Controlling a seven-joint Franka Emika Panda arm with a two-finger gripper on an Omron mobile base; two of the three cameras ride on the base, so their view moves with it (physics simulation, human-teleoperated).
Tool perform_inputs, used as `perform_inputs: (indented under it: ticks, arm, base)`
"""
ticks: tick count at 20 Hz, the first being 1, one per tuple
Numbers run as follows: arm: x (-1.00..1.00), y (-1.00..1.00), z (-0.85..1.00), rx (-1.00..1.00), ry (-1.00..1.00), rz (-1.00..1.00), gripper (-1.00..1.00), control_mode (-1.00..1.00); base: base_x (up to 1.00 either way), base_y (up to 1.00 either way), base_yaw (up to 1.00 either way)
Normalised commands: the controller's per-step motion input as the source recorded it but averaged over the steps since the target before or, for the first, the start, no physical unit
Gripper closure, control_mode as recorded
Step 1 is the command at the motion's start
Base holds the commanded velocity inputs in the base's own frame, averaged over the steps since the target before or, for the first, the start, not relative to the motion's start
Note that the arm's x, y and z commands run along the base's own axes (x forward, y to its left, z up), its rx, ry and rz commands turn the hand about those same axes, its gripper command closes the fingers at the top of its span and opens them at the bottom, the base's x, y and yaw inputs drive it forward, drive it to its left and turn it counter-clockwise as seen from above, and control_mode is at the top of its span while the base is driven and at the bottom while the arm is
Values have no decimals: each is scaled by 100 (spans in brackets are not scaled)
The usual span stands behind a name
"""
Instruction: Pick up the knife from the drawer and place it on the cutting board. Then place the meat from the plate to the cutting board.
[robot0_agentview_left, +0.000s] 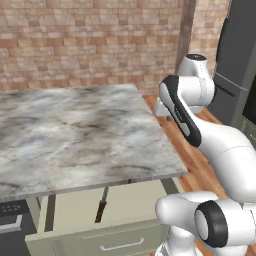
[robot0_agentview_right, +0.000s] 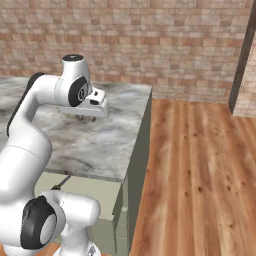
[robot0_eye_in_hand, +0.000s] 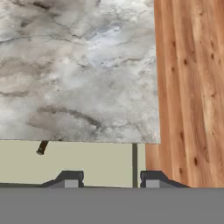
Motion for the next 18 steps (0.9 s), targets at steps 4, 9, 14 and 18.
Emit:
perform_inputs:
  ticks: [4, 9, 14, 18]
  arm:
    - [-1, 0, 0, 0, 0, 0, -100, 100]
    - [0, 0, 0, 0, 0, 0, -100, 100]
    - [0, 0, 0, 0, 0, 0, -100, 100]
    - [0, 0, 0, 0, 0, 0, -100, 100]
  base:
    - [-20, 6, 1]
    - [-58, 11, 1]
    - [-29, 24, 1]
    - [0, 51, 0]
